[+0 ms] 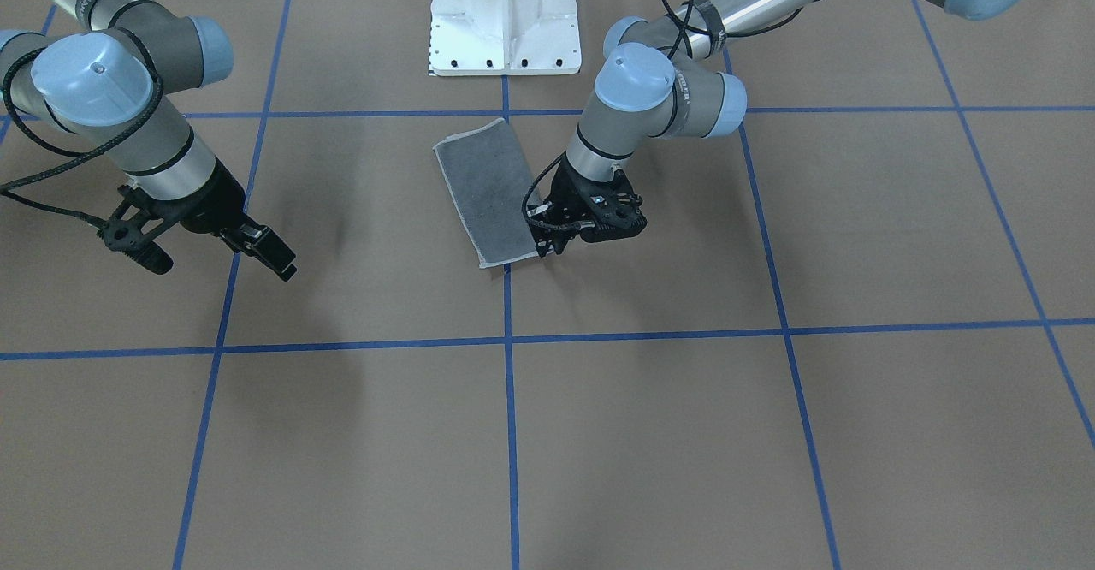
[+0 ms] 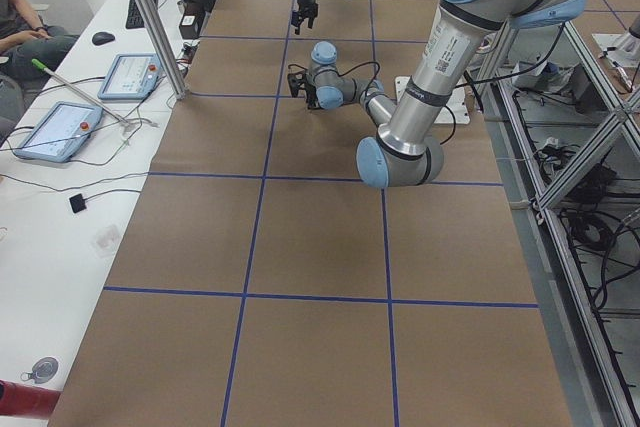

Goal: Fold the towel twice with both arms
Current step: 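Push the towel strip with the left gripper to straighten it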

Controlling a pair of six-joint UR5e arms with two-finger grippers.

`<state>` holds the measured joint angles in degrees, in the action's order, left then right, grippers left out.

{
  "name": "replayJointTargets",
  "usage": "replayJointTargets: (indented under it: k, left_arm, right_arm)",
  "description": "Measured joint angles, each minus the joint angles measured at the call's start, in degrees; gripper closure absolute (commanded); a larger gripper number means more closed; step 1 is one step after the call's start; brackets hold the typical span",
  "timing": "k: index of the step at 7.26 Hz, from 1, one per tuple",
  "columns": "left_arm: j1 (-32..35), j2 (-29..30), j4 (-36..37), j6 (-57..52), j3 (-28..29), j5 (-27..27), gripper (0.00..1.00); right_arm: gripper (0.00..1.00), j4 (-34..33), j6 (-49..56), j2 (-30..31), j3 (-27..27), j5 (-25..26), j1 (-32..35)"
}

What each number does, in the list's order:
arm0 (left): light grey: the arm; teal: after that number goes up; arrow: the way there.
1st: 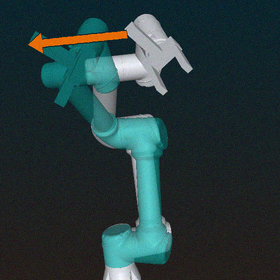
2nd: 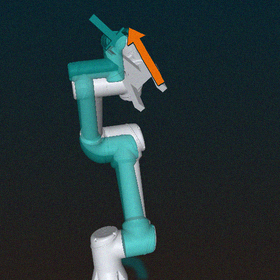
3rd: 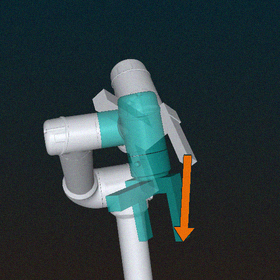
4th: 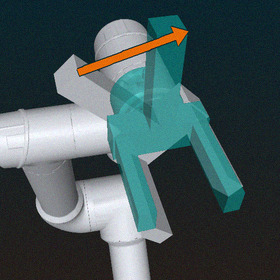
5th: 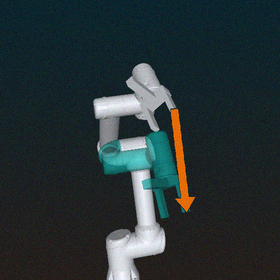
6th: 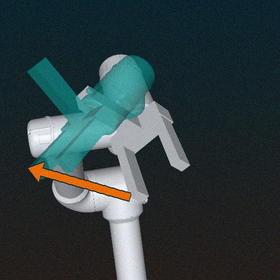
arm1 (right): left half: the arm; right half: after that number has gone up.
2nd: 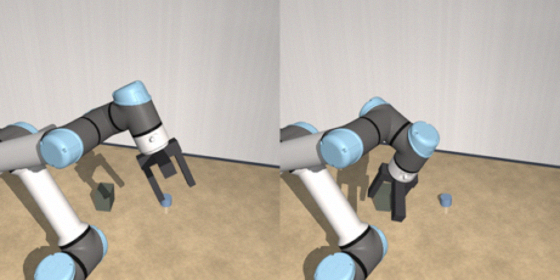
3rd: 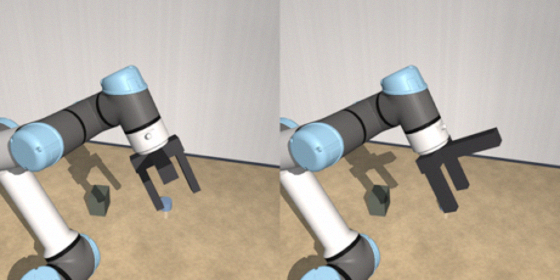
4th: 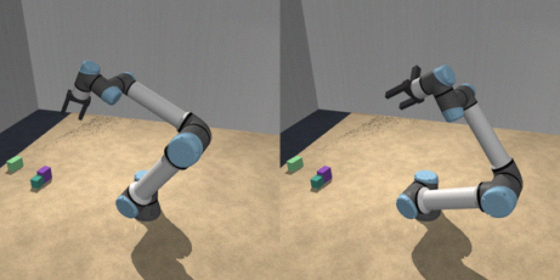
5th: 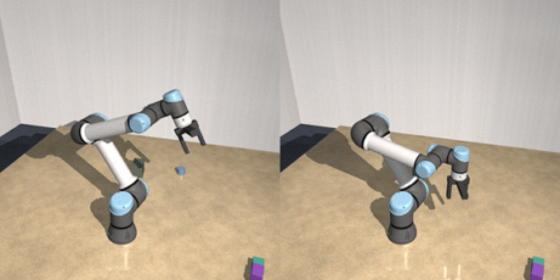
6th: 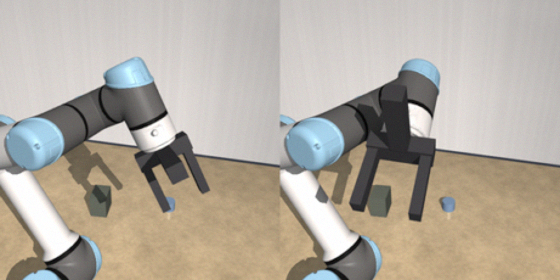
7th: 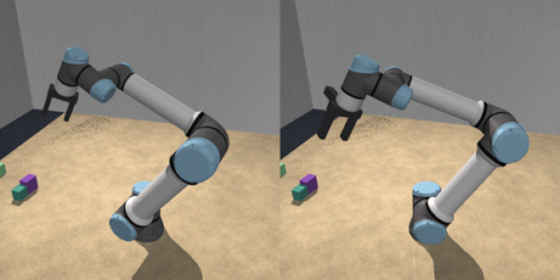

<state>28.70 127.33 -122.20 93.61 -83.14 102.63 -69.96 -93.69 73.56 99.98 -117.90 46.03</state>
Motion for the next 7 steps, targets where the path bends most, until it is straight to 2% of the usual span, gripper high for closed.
replayJointTargets:
  k: [4,7]
  left_arm:
    - [0.08,0.53,-0.09,0.00,0.47,-1.29,1.00]
    - [0.98,5.07,-0.79,0.00,4.85,-3.63,1.00]
  right_arm:
    - [0.00,-0.05,-0.05,0.06,0.16,-0.18,0.26]
    - [0.00,-0.09,-0.09,0.14,0.19,-0.10,0.51]
